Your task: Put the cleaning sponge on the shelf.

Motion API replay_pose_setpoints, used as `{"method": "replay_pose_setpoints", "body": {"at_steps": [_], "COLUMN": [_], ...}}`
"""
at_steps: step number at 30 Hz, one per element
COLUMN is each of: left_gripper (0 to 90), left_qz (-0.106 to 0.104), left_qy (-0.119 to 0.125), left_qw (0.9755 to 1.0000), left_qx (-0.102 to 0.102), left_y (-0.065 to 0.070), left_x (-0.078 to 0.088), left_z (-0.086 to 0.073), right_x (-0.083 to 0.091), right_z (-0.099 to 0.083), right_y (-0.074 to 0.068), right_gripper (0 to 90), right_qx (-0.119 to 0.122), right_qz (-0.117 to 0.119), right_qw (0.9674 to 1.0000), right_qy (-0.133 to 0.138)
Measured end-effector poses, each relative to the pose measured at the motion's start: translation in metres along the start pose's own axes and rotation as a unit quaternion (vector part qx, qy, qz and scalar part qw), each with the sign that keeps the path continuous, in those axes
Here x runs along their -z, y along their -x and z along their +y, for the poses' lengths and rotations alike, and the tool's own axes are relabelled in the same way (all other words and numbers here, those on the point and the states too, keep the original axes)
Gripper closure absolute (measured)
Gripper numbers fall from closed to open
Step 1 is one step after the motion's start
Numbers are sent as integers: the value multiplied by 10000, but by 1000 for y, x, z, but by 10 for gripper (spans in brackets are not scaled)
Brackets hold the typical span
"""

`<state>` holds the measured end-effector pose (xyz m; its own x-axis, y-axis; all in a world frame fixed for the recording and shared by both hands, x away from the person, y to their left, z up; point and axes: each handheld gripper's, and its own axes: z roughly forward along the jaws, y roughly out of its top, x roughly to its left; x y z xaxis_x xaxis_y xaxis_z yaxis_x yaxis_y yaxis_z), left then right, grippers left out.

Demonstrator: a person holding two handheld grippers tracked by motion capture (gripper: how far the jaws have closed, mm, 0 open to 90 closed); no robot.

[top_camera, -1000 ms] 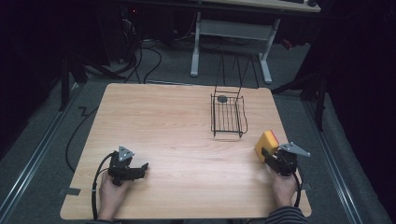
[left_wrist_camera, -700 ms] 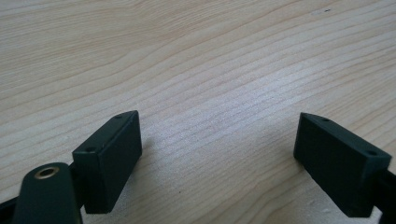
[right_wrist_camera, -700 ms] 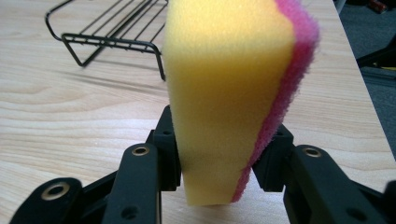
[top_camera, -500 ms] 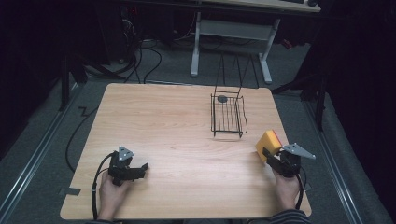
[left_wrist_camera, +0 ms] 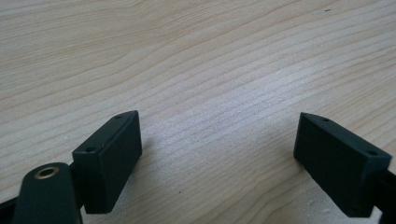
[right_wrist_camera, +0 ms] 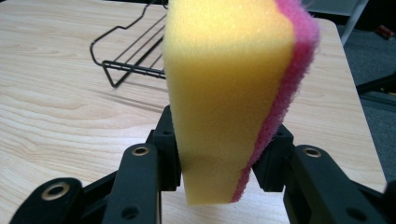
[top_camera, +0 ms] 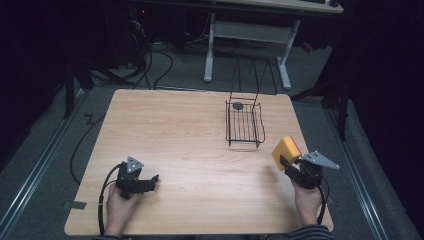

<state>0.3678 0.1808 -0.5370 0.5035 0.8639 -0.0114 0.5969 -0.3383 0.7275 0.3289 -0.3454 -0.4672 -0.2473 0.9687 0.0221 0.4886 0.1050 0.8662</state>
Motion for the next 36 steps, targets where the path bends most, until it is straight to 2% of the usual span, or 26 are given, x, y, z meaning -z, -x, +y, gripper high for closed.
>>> {"method": "replay_pose_setpoints", "body": {"at_steps": [18,25,31,36], "left_gripper": [157,157,157,157], "left_qz": [0,-3,-1,0], "left_qy": [0,1,0,0], "left_qw": [10000,10000,10000,10000], "left_qx": [-2,11,-2,-1], "left_y": [0,0,0,0], "left_x": [0,0,0,0], "left_z": [0,0,0,0], "right_x": [0,-3,-8,-15], "right_z": [22,31,40,46], "right_y": [-16,-21,-27,-29], "right_gripper": [606,606,605,606], "right_qx": [240,296,438,437], "right_qz": [201,261,292,362], "right_qw": [9995,9992,9985,9984], "right_qy": [64,97,137,68]}}
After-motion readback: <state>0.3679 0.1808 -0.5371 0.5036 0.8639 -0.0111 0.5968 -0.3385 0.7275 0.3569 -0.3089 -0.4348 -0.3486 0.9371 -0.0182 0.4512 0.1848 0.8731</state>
